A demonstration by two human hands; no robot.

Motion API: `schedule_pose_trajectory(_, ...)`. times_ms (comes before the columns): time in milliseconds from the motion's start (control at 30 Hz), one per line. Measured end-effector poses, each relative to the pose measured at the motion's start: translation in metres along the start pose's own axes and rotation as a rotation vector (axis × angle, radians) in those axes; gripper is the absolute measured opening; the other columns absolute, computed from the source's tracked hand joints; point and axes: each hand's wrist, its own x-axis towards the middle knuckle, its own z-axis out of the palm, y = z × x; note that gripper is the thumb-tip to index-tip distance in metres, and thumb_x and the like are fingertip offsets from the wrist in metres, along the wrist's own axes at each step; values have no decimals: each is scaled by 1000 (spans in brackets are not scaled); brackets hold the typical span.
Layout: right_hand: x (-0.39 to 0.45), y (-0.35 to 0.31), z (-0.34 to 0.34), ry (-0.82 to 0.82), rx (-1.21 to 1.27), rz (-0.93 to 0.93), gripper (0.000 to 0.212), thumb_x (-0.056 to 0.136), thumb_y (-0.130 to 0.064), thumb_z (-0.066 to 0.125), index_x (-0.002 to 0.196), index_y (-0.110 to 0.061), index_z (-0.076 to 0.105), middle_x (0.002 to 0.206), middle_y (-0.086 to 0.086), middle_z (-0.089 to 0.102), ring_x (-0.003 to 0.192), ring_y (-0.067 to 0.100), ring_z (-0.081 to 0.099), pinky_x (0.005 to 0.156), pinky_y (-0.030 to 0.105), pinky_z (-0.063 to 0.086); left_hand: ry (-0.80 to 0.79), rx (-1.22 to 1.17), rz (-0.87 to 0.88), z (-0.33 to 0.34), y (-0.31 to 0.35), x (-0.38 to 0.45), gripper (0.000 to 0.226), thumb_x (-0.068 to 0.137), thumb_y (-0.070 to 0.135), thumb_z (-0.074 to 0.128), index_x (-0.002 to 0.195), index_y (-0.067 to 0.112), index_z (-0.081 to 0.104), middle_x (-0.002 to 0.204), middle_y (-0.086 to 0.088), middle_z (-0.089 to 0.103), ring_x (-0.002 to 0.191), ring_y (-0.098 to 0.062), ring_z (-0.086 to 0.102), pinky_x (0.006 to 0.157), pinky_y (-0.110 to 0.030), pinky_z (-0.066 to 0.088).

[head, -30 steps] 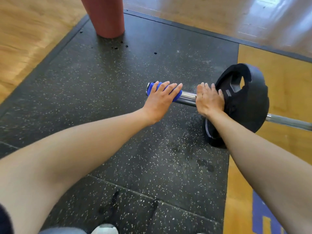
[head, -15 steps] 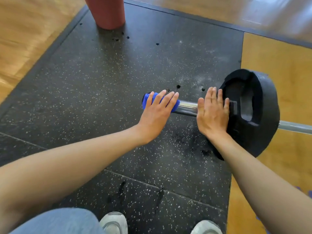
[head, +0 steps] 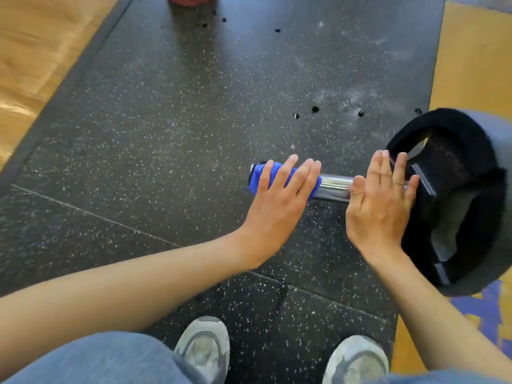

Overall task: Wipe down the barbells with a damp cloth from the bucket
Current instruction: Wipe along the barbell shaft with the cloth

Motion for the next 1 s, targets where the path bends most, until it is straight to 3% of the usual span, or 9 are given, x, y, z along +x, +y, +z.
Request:
schedule_pose_trajectory(133, 0, 5, -1, 0, 12, -27, 66, 106, -44, 11, 160, -6, 21, 167, 9, 23, 157, 23, 0, 123, 46, -8, 22, 36, 96, 10, 14, 6, 75, 97, 0, -10, 159, 12, 30, 160, -3, 40, 147, -30, 37, 119, -54, 28)
schedule_pose_trajectory(267, 19, 2, -6, -60, 19, -37, 70, 105, -46, 6, 158, -6, 26, 165, 9, 29, 157, 24, 2, 124, 49, -5, 121, 37, 23, 10, -19, 6, 66, 96, -5, 27, 157, 18, 39, 158, 1, 44, 145, -27, 42, 119, -52, 29)
schedule_pose_trajectory(400, 51, -6, -7, -157, -17, 8, 67, 108, -47, 10, 158, -6, 27, 165, 7, 29, 157, 23, 2, 124, 49, -5, 135, 43, -92, 13, -25, 19, 77, 86, -11, 25, 159, 12, 32, 161, -2, 38, 151, -33, 30, 121, -60, 22)
schedule_pose_trajectory(500, 76, -7, -10, -264, -57, 16, 69, 107, -49, 9, 159, -5, 23, 164, 8, 29, 156, 24, 7, 125, 49, 0, 116, 101, 131, 23, -10, 46, 75, 89, -5, 35, 161, 15, 25, 165, 0, 31, 153, -30, 26, 120, -57, 24)
schedule_pose_trajectory(567, 95, -6, -11, -316, -65, 23, 71, 107, -51, 8, 159, -5, 22, 165, 9, 29, 156, 25, 10, 125, 48, 3, 100, 158, 244, 27, -22, 64, 75, 91, -3, 29, 162, 21, 25, 166, 2, 30, 153, -28, 27, 122, -53, 24)
schedule_pose_trajectory(667, 124, -4, -11, -374, -73, 10, 73, 106, -53, 4, 161, -8, 18, 167, 7, 23, 156, 25, 9, 126, 47, 3, 139, 150, 67, 23, -51, 76, 77, 89, -6, 28, 160, 21, 31, 165, 1, 33, 152, -27, 31, 122, -52, 25)
schedule_pose_trajectory(767, 149, -6, -10, -408, -50, -13, 71, 105, -53, 3, 162, -10, 12, 169, 5, 16, 157, 24, 6, 126, 46, 1, 155, 80, -138, 28, -48, 86, 88, 85, -13, 47, 163, 15, 19, 169, -1, 20, 156, -31, 16, 124, -57, 12)
schedule_pose_trajectory(933, 180, -8, -6, -348, -16, 4, 67, 107, -49, 6, 162, -12, 11, 169, 4, 15, 157, 20, 2, 127, 44, 0, 121, 86, 187, 42, -16, 122, 80, 84, -8, 28, 161, 15, 27, 168, -3, 23, 156, -28, 19, 124, -54, 16)
schedule_pose_trajectory(1000, 190, -8, -6, -346, -19, -3, 65, 107, -47, 4, 163, -14, 10, 170, 2, 13, 157, 20, 1, 127, 45, -1, 132, 96, 142, 39, -37, 132, 86, 81, -12, 28, 162, 19, 26, 169, -2, 21, 156, -26, 17, 124, -52, 12)
